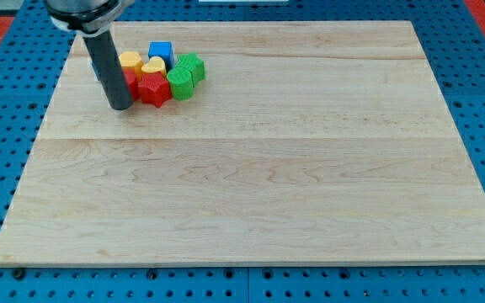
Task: Push the blue triangle into the group of blocks
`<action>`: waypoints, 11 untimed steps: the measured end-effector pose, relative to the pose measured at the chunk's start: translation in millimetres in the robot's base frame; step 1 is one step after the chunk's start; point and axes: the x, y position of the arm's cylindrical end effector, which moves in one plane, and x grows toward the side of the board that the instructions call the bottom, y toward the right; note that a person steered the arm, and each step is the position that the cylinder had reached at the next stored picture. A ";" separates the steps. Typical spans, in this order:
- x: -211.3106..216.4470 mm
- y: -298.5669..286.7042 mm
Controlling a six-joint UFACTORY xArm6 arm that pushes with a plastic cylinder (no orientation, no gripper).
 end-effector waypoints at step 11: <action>-175.4 8.7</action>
